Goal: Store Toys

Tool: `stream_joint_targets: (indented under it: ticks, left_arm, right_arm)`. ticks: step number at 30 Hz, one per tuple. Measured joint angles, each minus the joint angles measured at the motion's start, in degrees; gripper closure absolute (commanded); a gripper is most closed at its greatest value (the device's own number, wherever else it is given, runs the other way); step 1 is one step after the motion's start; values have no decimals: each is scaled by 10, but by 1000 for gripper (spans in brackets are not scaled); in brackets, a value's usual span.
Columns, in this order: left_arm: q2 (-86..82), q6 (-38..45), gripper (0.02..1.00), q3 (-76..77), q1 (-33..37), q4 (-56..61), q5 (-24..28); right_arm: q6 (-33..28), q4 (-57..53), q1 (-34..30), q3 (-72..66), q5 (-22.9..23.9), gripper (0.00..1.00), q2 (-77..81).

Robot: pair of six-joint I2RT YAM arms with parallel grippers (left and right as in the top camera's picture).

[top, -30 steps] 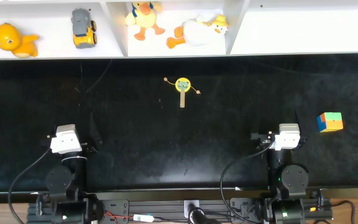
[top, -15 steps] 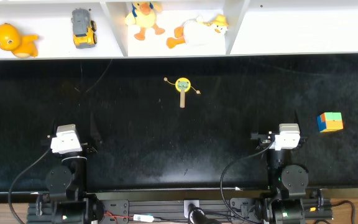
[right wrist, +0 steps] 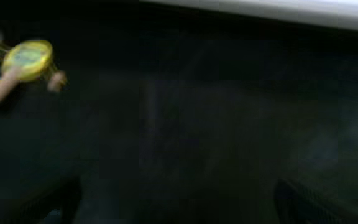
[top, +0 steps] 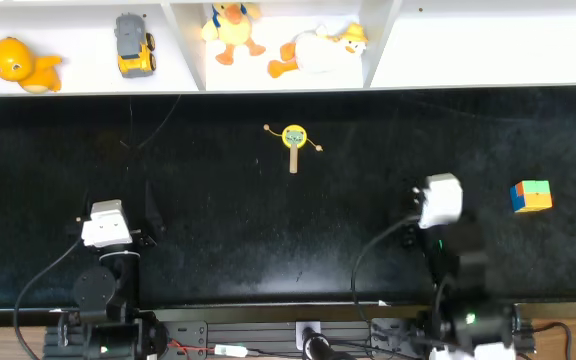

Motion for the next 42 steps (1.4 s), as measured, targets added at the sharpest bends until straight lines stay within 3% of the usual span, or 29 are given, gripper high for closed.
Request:
stream_joint_targets:
  ticks: [3,8,12,22,32,34,36,37,42]
  left_arm:
    - [0,2,20,0,0,0,2]
    - [-1,4,20,0,0,0,4]
    - [-1,3,20,0,0,0,4]
    - [-1,3,20,0,0,0,4]
    - [-1,4,20,0,0,0,4]
    - [-1,4,20,0,0,0,4]
    - [-1,4,20,0,0,0,4]
    - [-1,4,20,0,0,0,4]
    - [-1,4,20,0,0,0,4]
  right_arm:
    - [63,-189,48,151,-41,5,176]
    - [167,-316,113,298,-60,5,369]
    - [235,-323,164,381,-52,5,482]
    - [348,-249,324,531,56,3,725]
    - [418,-192,356,578,143,16,852]
    - [428,-187,356,578,155,150,860]
    - [437,-180,357,578,165,207,862]
    - [440,-179,356,578,170,323,862]
    - [454,-170,356,579,181,654,868]
